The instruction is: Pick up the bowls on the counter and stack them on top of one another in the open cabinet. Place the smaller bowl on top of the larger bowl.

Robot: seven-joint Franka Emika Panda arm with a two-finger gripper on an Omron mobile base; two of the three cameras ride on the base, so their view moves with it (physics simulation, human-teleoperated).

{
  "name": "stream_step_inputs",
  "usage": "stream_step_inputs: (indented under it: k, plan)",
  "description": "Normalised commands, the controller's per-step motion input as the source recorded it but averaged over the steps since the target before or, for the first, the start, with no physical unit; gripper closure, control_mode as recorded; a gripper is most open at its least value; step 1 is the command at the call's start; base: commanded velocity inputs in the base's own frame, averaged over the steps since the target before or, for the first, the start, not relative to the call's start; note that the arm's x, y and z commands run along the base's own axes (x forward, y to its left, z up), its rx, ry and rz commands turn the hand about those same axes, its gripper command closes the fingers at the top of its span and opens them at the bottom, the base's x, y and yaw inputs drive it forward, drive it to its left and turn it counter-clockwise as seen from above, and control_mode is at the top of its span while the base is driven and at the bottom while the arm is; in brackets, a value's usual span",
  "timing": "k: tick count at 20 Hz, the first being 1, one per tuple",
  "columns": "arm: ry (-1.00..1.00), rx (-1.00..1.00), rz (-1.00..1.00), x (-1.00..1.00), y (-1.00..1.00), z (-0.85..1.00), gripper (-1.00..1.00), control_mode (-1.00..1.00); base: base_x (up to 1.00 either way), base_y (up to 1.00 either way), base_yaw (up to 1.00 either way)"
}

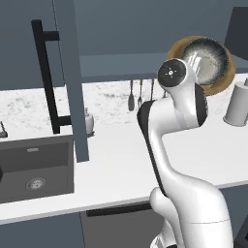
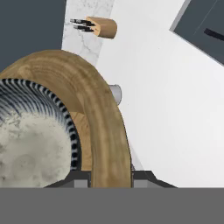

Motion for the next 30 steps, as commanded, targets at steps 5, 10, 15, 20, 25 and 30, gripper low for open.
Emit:
stream_step_inputs:
  k: [5, 10, 15, 20, 25, 30]
  plan:
    - [0.05, -0.09, -0.07, 1.0, 0.13, 0.73, 1.0, -1.0, 0.0, 0.0, 0.0]
    - [0.25, -0.06, -0.02, 1.0, 0.02, -0.06, 1.0, -1.0, 0.0, 0.0, 0.0]
    - [0.25, -0.01, 0.0, 1.0, -0.15, -0.05, 1.0, -1.0, 0.0, 0.0, 0.0]
    - [0.18, 0.0, 0.0, 1.0, -0.32, 0.0, 1.0, -1.0, 0.0, 0.0, 0.0]
    - [0.08, 0.0, 0.0, 1.0, -0.32, 0.0, -1.0, -1.0, 0.0, 0.0, 0.0]
    - [0.0, -0.01, 0.0, 0.25, 0.0, -0.01, -1.0, -1.0, 0.0, 0.0, 0.0]
